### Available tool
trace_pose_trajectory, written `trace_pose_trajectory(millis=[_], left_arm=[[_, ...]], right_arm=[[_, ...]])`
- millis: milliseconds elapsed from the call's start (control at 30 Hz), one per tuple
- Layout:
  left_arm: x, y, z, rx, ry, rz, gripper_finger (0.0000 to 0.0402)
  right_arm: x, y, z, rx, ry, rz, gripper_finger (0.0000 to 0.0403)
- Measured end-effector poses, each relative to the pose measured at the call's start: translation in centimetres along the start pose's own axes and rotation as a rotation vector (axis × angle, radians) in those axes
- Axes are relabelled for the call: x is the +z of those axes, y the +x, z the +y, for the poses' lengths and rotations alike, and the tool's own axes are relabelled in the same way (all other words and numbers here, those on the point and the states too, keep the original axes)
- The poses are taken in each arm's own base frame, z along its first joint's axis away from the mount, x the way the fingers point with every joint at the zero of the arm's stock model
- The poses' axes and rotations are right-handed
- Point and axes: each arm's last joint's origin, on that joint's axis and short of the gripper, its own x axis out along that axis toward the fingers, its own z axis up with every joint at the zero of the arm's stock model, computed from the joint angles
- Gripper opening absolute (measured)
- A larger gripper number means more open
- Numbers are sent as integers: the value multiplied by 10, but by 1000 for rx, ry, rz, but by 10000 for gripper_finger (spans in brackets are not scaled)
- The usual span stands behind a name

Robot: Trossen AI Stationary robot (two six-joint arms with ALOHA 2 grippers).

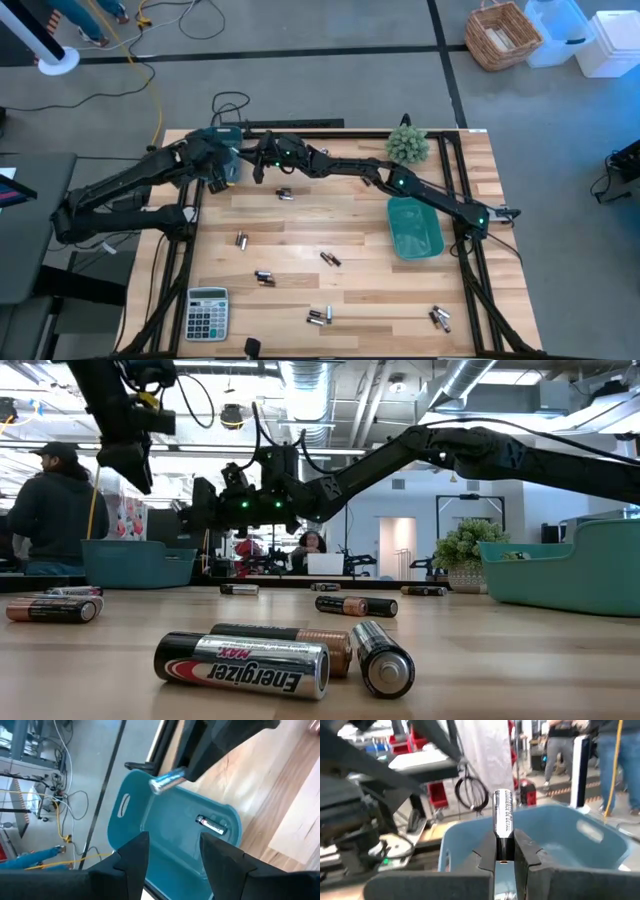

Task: Sort batteries
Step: Put the black-silver battery into the blue bin

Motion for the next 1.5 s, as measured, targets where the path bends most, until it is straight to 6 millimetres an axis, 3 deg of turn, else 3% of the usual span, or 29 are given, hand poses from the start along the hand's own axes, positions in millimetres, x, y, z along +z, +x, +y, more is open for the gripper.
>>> trace_pose_trajectory(millis=[167, 567, 1167, 1367, 1500], left_arm=[[-1, -4, 1, -25, -34, -34, 169], [-1, 0, -3, -58, -54, 4, 169], [-2, 0, -3, -61, -76, 15, 169], [-2, 0, -3, -61, -84, 15, 169], [-2, 0, -3, -61, -87, 15, 169]], right_arm=[[6, 0, 4, 10, 1, -68, 38], [0, 2, 11, -8, -95, -11, 38], [-10, 5, 30, 4, -460, 67, 38], [-11, 5, 29, 4, -445, 77, 39], [-11, 5, 24, -35, -335, 78, 39]])
